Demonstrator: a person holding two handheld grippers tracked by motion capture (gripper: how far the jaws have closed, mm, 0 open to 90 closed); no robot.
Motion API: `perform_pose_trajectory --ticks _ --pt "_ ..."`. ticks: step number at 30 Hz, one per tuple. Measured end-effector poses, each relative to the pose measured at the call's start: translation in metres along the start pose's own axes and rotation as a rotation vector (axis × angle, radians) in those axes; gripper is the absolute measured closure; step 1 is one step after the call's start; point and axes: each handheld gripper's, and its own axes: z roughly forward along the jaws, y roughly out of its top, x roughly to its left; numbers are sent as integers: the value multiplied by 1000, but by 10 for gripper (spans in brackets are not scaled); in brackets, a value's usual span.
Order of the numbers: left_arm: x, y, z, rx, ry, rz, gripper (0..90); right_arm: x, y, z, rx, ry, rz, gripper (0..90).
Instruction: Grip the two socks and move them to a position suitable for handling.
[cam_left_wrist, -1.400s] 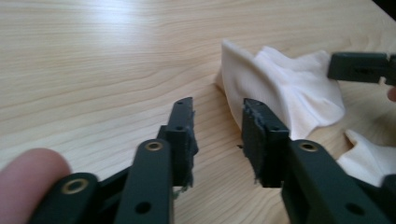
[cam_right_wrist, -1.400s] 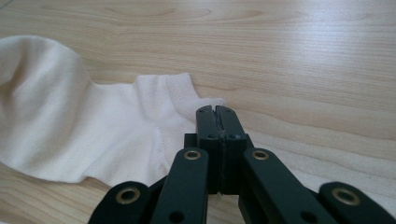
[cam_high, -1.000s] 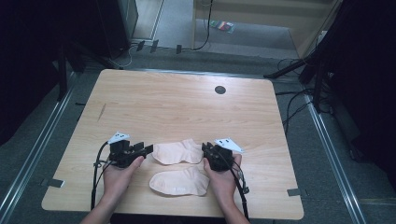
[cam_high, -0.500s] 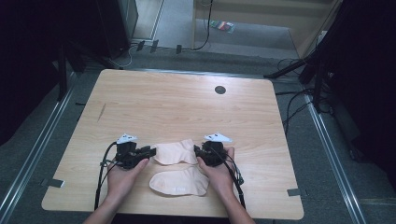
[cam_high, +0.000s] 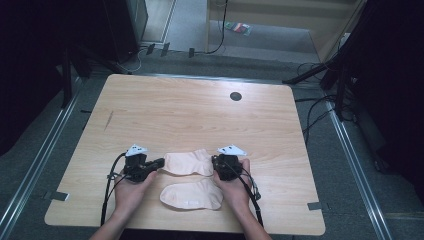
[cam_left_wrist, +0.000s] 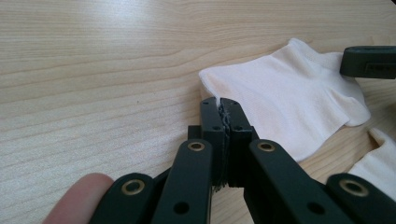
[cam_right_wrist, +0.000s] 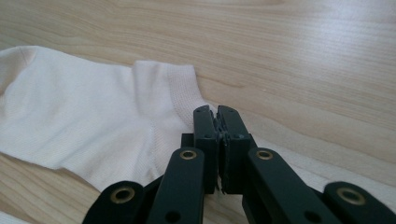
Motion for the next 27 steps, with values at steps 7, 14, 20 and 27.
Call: perform_pose_trajectory --ticks 7,14,20,27 --pt "-4 2 -7 -27 -29 12 900 0 2 -12 -50 3 6 886" --pt "-11 5 -17 -56 -46 33 900 0 4 -26 -81 10 2 886" --pt "-17 5 -27 -72 -57 51 900 2 2 -41 -106 16 6 886" --pt "-29 -1 -40 -79 -74 80 900 6 -2 -59 -123 23 -12 886"
